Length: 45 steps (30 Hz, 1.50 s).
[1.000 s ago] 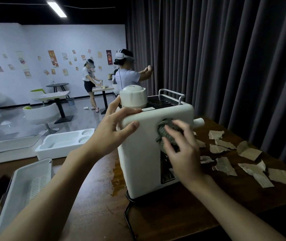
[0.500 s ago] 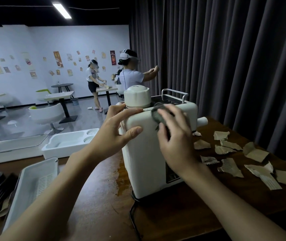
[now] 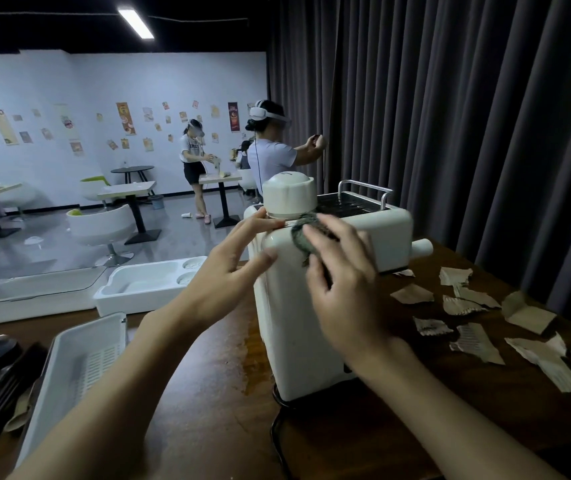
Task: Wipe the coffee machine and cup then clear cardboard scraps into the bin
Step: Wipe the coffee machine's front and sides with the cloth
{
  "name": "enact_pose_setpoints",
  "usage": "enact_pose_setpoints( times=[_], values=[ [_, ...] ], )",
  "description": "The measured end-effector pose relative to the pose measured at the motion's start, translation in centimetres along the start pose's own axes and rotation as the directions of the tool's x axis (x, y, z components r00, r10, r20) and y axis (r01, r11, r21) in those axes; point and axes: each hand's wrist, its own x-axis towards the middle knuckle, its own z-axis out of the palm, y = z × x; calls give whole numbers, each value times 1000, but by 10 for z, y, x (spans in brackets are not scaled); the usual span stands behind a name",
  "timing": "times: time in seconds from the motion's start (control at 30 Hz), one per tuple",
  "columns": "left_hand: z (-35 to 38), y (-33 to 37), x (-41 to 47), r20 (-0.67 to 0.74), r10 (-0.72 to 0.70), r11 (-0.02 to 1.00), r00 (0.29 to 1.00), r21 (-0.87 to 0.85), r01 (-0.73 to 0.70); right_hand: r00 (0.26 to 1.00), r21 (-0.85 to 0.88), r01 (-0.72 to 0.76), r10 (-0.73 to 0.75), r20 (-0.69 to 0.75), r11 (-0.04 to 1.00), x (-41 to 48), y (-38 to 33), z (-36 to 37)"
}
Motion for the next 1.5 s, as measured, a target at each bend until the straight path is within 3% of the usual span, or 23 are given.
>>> enact_pose_setpoints(
  times=[0.1, 0.2, 0.37, 0.5, 0.63, 0.73, 0.9, 1.0, 1.33, 1.4, 1.5],
  values=[
    [0, 1, 0, -18, -14, 1000, 1000, -10, 13, 992, 17, 122, -122, 30, 992, -8, 1, 2],
    [1, 3, 0, -15, -5, 1000, 1000, 8, 5, 991, 7, 131, -132, 9, 991, -7, 16, -7],
    [5, 5, 0, -16, -6, 1000, 1000, 30, 7, 989, 41, -101, 104, -104, 994, -15, 24, -17],
    [6, 7, 0, -19, 4, 999, 1000, 36, -3, 976, 40, -189, 193, -103, 981, -23, 3, -6],
    [4, 9, -1, -16, 4, 1000, 1000, 15, -3, 998, 11, -57, 57, 16, 998, -36, -15, 10],
    [4, 10, -1, -10, 2, 1000, 1000, 27, -1, 1000, -5, 5, -5, -26, 1000, -39, 0, 7],
    [3, 11, -1, -5, -8, 997, 1000, 78, 9, 951, 70, -207, 218, -220, 976, -35, 19, -8],
    [4, 13, -1, -7, 1, 994, 1000, 105, 0, 923, 91, -257, 272, -272, 962, -37, 15, -6],
    [2, 13, -1, -6, 22, 997, 1000, 72, -22, 999, 73, 26, -24, -30, 997, -55, -17, 20],
    [2, 13, -1, 2, 14, 998, 1000, 53, -14, 998, 77, -16, 20, -58, 997, -54, -9, 14],
    [3, 13, -1, -2, 2, 999, 1000, 39, -2, 958, 76, -194, 205, -198, 978, -55, 6, 4]
  ],
)
